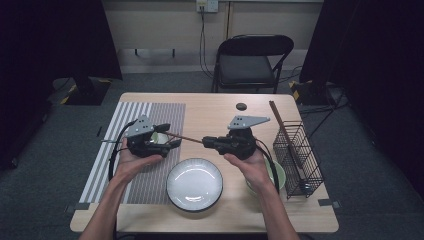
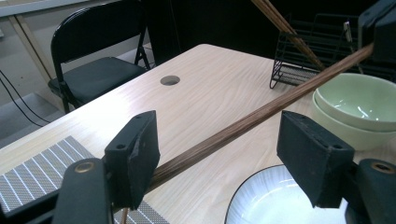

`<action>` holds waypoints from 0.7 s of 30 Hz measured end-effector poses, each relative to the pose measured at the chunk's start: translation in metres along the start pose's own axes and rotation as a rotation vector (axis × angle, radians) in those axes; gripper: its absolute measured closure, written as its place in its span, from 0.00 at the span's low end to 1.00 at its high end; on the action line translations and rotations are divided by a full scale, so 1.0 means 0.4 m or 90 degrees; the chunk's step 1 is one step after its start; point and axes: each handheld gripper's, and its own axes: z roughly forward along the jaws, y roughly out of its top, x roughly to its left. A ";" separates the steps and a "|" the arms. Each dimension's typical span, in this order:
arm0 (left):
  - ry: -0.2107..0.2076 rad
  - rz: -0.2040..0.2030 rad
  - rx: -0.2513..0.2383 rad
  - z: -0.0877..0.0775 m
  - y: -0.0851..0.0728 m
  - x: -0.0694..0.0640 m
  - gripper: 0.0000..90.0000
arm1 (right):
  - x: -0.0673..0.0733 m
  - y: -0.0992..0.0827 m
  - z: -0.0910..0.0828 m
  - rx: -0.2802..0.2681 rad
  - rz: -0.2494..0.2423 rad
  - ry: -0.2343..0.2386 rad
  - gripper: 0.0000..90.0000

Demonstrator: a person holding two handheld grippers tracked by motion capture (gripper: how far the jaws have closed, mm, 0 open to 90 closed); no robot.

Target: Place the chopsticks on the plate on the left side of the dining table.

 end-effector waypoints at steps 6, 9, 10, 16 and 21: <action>0.000 -0.004 -0.002 0.005 -0.018 0.006 0.33 | -0.001 0.003 0.003 0.001 0.004 0.000 0.95; 0.006 0.002 0.007 0.006 -0.025 0.006 0.36 | 0.003 0.006 0.004 0.004 0.003 0.001 0.95; 0.009 0.005 0.012 0.007 -0.026 0.006 0.37 | 0.004 0.008 0.004 0.005 0.003 0.001 0.95; 0.017 -0.003 0.008 0.006 -0.033 0.009 0.45 | 0.010 0.021 0.005 0.013 -0.006 -0.002 0.95; 0.021 -0.002 0.009 0.008 -0.036 0.008 0.51 | 0.011 0.032 0.003 0.012 -0.011 -0.002 0.95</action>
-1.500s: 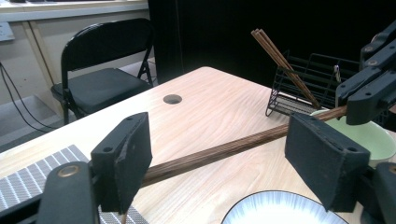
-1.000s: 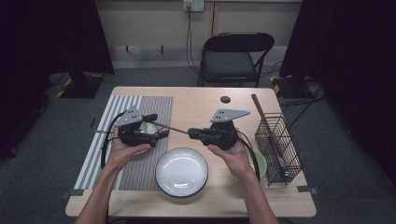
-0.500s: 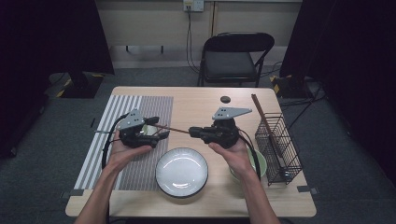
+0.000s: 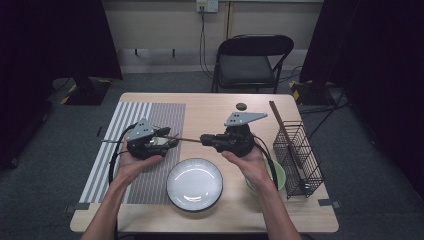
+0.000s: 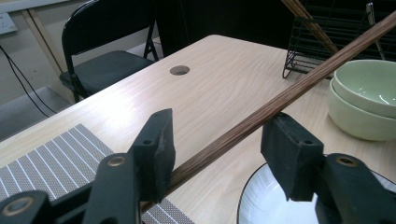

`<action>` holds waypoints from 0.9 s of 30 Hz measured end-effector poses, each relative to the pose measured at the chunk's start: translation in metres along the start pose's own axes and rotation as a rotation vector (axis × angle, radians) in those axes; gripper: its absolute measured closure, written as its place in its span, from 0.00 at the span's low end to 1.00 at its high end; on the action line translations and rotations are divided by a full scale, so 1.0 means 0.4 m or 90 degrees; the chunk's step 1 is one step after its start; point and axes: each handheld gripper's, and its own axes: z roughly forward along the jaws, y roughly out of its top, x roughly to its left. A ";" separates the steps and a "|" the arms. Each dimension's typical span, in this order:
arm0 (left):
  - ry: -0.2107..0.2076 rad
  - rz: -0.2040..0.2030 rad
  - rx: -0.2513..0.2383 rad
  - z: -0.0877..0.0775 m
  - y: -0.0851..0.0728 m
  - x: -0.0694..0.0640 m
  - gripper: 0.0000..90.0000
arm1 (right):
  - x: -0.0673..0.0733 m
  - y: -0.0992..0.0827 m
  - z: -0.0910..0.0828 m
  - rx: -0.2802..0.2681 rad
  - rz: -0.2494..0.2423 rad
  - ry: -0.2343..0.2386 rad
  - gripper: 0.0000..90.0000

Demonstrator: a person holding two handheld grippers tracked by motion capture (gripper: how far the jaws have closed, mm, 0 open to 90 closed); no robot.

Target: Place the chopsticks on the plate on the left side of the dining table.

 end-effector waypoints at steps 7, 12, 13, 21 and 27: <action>-0.021 0.005 0.018 0.017 -0.006 -0.002 0.63 | -0.007 0.018 -0.005 -0.018 0.000 -0.002 0.96; -0.043 0.006 0.025 0.029 -0.008 -0.011 0.72 | -0.011 0.051 -0.009 -0.034 -0.008 0.003 0.96; -0.046 0.005 0.029 0.031 -0.008 -0.012 0.74 | -0.013 0.060 -0.009 -0.036 -0.009 0.003 0.96; -0.092 -0.016 0.031 0.035 -0.014 -0.025 0.82 | -0.020 0.109 0.001 -0.065 -0.013 -0.001 0.96; -0.149 -0.028 0.023 0.034 -0.017 -0.050 0.88 | -0.032 0.127 0.007 -0.079 -0.012 0.004 0.95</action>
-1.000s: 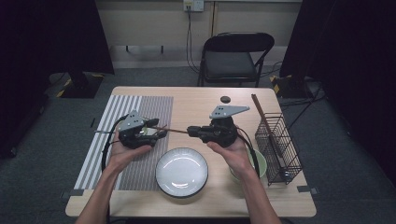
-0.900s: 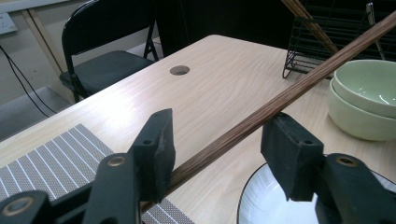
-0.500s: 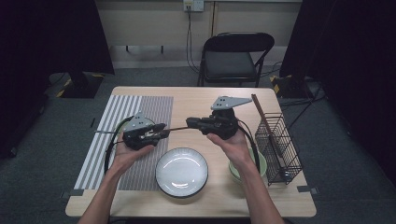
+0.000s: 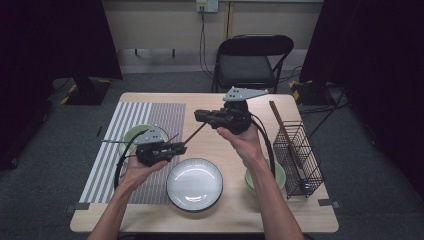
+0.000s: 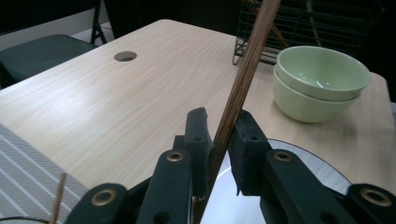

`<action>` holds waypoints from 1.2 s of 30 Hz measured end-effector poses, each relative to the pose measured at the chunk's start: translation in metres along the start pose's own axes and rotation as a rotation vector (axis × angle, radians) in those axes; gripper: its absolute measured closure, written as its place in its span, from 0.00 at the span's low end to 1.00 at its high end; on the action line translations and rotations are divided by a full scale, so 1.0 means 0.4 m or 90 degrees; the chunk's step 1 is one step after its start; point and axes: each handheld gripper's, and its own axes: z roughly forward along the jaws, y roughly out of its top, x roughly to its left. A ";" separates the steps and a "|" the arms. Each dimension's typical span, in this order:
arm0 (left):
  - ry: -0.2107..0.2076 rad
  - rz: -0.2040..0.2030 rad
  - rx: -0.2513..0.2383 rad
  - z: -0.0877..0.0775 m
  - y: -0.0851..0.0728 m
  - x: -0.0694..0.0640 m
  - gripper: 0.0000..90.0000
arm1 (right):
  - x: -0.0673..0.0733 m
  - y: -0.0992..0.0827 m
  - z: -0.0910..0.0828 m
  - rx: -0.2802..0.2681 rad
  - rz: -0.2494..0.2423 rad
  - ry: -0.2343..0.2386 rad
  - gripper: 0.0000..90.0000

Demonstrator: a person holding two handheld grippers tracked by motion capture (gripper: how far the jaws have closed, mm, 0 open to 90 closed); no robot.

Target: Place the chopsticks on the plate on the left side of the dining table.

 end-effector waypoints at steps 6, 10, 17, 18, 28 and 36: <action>-0.037 -0.010 -0.004 0.015 -0.019 -0.025 0.91 | 0.004 0.009 0.006 0.009 -0.015 0.001 0.91; -0.068 -0.004 -0.006 0.023 -0.015 -0.044 0.94 | -0.004 0.011 0.010 0.007 -0.018 0.004 0.86; -0.080 -0.016 -0.031 0.012 -0.008 -0.054 0.94 | -0.014 0.008 0.008 -0.010 0.007 -0.019 0.65; -0.079 -0.014 -0.026 0.008 -0.006 -0.054 0.94 | -0.013 0.005 0.009 -0.013 0.009 -0.012 0.65; -0.050 -0.048 -0.072 -0.015 0.004 -0.038 0.94 | 0.012 -0.044 0.031 -0.032 0.020 0.026 0.72; -0.048 -0.057 -0.091 -0.006 0.008 -0.041 0.94 | 0.024 -0.063 0.054 -0.033 0.026 0.046 0.92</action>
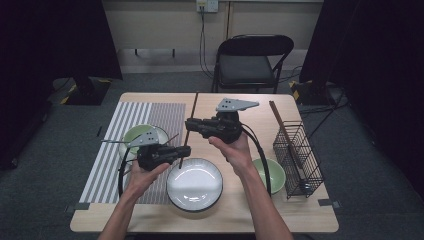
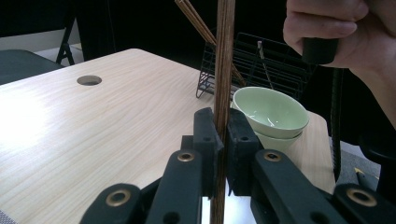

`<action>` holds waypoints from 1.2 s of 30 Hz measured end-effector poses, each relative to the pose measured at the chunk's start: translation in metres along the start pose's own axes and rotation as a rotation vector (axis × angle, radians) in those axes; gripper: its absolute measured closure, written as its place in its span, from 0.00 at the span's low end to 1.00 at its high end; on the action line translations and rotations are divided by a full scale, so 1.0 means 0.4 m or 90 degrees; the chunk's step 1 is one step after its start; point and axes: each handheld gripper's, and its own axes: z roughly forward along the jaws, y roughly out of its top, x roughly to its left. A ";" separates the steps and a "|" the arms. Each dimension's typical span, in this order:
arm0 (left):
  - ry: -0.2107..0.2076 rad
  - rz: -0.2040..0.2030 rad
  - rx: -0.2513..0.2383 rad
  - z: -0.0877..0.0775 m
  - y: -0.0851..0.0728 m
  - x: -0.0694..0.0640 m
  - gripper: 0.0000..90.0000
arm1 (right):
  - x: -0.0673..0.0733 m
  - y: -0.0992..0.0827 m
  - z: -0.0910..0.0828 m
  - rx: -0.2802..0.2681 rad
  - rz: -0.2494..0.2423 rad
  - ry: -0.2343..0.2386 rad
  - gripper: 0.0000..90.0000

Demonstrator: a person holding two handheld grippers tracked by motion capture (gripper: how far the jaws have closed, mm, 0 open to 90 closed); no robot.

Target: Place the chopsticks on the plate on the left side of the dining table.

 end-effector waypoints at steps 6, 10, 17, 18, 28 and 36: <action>0.000 -0.008 -0.033 0.003 -0.006 -0.008 0.93 | 0.019 0.016 0.010 -0.005 -0.002 0.019 0.95; 0.006 -0.009 -0.040 -0.003 -0.003 -0.010 0.91 | 0.024 0.016 0.016 0.001 -0.004 0.023 0.95; 0.007 -0.007 -0.041 -0.016 -0.004 -0.010 0.93 | 0.024 0.011 0.020 -0.002 0.000 0.028 0.95; 0.004 -0.005 -0.040 -0.017 -0.004 -0.011 0.94 | 0.024 0.011 0.021 -0.001 0.000 0.027 0.94; 0.005 -0.011 -0.037 -0.023 -0.008 -0.009 0.94 | 0.027 0.015 0.028 0.004 -0.017 0.019 0.70; 0.012 -0.017 -0.017 -0.026 -0.013 -0.004 0.94 | 0.012 0.021 0.028 0.010 -0.017 -0.036 0.38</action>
